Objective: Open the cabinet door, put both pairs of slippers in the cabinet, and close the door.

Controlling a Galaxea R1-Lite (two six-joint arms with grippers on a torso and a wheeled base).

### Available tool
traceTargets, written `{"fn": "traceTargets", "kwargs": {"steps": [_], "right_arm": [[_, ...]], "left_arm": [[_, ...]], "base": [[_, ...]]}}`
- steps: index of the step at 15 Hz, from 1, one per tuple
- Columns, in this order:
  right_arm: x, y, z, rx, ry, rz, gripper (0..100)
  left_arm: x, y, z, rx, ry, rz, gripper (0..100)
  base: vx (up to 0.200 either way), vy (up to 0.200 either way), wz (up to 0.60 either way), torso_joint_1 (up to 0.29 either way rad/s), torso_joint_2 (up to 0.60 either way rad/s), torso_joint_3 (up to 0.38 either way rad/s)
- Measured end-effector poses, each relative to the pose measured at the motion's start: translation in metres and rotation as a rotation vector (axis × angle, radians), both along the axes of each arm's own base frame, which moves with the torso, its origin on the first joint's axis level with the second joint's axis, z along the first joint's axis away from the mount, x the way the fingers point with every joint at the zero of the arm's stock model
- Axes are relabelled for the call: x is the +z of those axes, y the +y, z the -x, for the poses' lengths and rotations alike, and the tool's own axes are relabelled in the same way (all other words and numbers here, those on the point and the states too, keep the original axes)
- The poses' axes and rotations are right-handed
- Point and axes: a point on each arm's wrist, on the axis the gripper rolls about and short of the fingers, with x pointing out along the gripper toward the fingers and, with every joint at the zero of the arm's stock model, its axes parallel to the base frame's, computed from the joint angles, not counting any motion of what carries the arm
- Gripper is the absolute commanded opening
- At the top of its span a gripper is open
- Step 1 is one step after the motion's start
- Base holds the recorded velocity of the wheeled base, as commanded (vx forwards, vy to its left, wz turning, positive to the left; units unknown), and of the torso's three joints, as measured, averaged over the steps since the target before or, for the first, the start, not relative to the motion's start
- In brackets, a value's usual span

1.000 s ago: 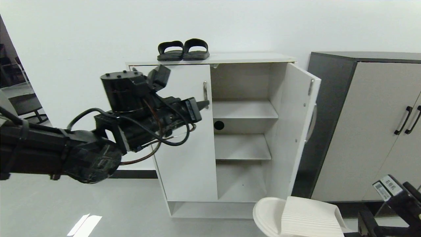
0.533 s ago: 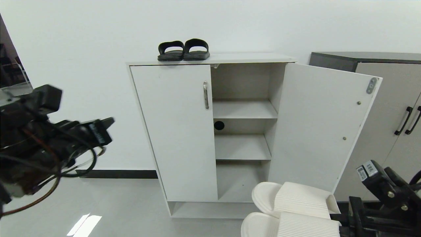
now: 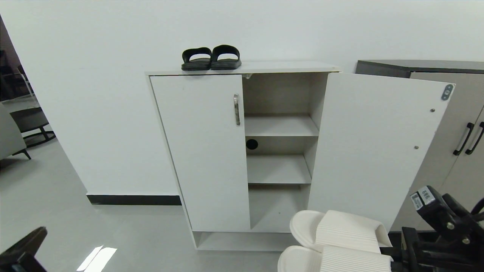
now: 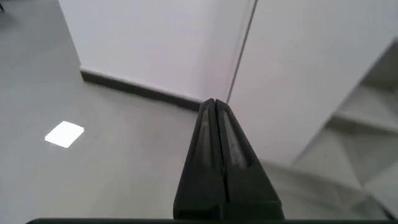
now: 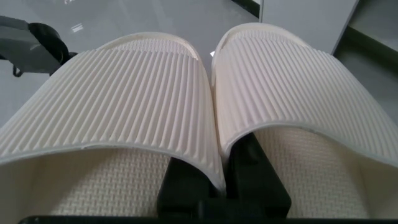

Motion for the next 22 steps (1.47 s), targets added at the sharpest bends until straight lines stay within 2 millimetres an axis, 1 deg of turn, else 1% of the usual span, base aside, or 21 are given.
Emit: {"fn": "traceTargets", "kwargs": {"steps": [2,4,5,7,8,9,10,12,13,16,18,19,20,22], "right_arm": [[0.000,0.000,0.000,0.000,0.000,0.000,0],[-0.001,0.000,0.000,0.001,0.000,0.002,0],[-0.001,0.000,0.000,0.001,0.002,0.004,0],[-0.002,-0.001,0.001,0.002,0.005,0.007,0],[-0.002,-0.001,0.001,0.002,0.005,0.008,0],[-0.003,-0.001,0.001,0.002,0.005,0.008,0],[-0.003,-0.001,0.001,0.001,0.006,0.009,0],[-0.003,-0.001,0.001,0.002,0.006,0.009,0],[-0.003,-0.001,0.001,0.003,0.006,0.009,0],[-0.005,-0.002,0.002,0.008,0.011,0.011,0],[-0.006,-0.002,0.002,0.008,0.019,0.013,0],[-0.007,-0.001,0.002,0.007,0.025,0.016,0],[-0.008,0.000,0.001,0.008,0.032,0.020,0],[-0.014,0.008,-0.003,0.003,0.046,0.037,0]], "left_arm": [[-0.016,-0.006,0.028,-0.027,0.044,-0.013,0],[-0.032,-0.013,0.053,-0.127,0.049,-0.041,0],[-0.040,-0.016,0.063,-0.193,0.040,-0.059,0],[-0.047,-0.017,0.074,-0.322,-0.026,-0.084,0],[-0.049,-0.017,0.078,-0.391,-0.051,-0.091,0],[-0.050,-0.016,0.080,-0.419,-0.068,-0.096,0],[-0.051,-0.016,0.082,-0.400,-0.090,-0.104,0],[-0.051,-0.014,0.085,-0.252,-0.130,-0.107,0],[-0.052,-0.014,0.086,-0.247,-0.146,-0.096,0],[-0.052,-0.017,0.088,-0.379,-0.177,-0.086,0],[-0.053,-0.015,0.089,-0.295,-0.173,-0.140,0],[-0.053,-0.015,0.089,-0.301,-0.176,-0.131,0],[-0.053,-0.016,0.089,-0.347,-0.182,-0.105,0],[-0.053,-0.017,0.089,-0.372,-0.186,-0.091,0]], "base": [[0.000,0.000,0.00,0.000,0.00,0.000],[0.000,0.000,0.00,0.000,0.00,0.000],[0.000,0.000,0.00,0.000,0.00,0.000],[0.000,0.000,0.00,0.000,0.00,0.000],[0.000,0.000,0.00,0.000,0.00,0.000],[0.000,0.000,0.00,0.000,0.00,0.000],[0.000,0.000,0.00,0.000,0.00,0.000],[0.000,0.000,0.00,0.000,0.00,0.000],[0.000,0.000,0.00,0.000,0.00,0.000],[0.000,0.000,0.00,0.000,0.00,0.000],[0.000,0.000,0.00,0.000,0.00,0.000],[0.000,0.000,0.00,0.000,0.00,0.000],[0.000,0.000,0.00,0.000,0.00,0.000],[0.000,0.000,0.00,0.000,0.00,0.000]]}}
